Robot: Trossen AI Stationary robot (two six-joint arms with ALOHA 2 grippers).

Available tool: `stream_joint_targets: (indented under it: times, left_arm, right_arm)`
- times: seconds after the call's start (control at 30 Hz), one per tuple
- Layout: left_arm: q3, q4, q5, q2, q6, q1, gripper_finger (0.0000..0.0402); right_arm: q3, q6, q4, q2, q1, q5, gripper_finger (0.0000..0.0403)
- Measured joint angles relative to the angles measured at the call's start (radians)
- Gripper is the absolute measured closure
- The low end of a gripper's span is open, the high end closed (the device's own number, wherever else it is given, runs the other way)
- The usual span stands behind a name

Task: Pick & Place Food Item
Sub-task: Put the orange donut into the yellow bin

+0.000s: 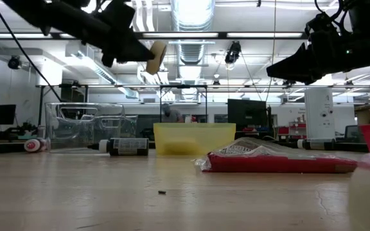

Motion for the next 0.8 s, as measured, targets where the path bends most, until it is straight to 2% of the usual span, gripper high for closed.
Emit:
stream_joint_targets:
  times: [0.17, 0.3, 0.67, 0.8]
  left_arm:
    - [-0.081, 0.151, 0.088, 0.021, -0.008, 0.049, 0.0344]
    - [-0.083, 0.176, 0.152, 0.056, -0.011, 0.087, 0.0344]
    - [0.07, 0.172, 0.183, 0.283, 0.002, 0.151, 0.0344]
    - [0.129, 0.099, 0.184, 0.386, -0.008, 0.181, 0.0344]
  right_arm:
    - [0.0, 0.0, 0.0, 0.0, 0.0, 0.0, 0.0207]
    - [0.0, 0.0, 0.0, 0.0, 0.0, 0.0, 0.0207]
    - [0.0, 0.0, 0.0, 0.0, 0.0, 0.0, 0.0207]
    - [0.0, 0.0, 0.0, 0.0, 0.0, 0.0, 0.0207]
